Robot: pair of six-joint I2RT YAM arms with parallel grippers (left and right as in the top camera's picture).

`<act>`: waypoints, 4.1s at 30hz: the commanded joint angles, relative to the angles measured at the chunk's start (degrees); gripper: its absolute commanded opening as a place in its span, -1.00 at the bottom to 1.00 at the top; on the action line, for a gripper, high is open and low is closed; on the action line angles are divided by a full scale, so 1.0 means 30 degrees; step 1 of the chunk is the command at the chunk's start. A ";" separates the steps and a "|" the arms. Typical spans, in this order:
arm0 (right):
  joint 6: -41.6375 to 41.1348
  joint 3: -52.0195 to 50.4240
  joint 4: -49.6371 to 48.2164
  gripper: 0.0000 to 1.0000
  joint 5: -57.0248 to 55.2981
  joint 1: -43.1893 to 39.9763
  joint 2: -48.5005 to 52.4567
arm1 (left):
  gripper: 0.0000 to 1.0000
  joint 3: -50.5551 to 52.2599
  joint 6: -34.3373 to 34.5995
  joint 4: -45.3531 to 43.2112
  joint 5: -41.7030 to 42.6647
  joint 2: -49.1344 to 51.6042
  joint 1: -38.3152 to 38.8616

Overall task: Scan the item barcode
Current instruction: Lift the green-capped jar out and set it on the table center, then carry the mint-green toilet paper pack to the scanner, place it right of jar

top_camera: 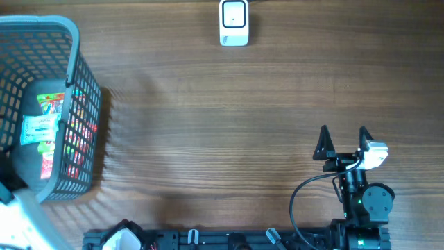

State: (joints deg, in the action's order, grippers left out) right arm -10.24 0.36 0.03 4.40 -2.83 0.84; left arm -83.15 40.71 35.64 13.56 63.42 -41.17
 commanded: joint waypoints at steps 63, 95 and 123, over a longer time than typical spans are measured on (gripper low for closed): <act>-0.0109 -0.0015 -0.0036 0.99 -0.0270 -0.0080 -0.0080 | 1.00 -0.2280 0.2499 0.9471 -0.9362 1.3675 0.1064; -0.0109 -0.0015 -0.0036 0.99 -0.0270 -0.0080 -0.0087 | -0.90 -0.9428 -0.0707 1.0899 -0.0430 0.6237 0.2922; -0.0109 -0.0015 -0.0036 0.99 -0.0270 -0.0080 -0.0087 | -0.11 -0.9398 0.0000 0.6266 -0.5523 2.1770 2.8902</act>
State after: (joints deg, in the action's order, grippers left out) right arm -10.24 0.36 0.05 4.21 -2.94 0.84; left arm -110.93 40.42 55.70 -1.89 130.61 45.10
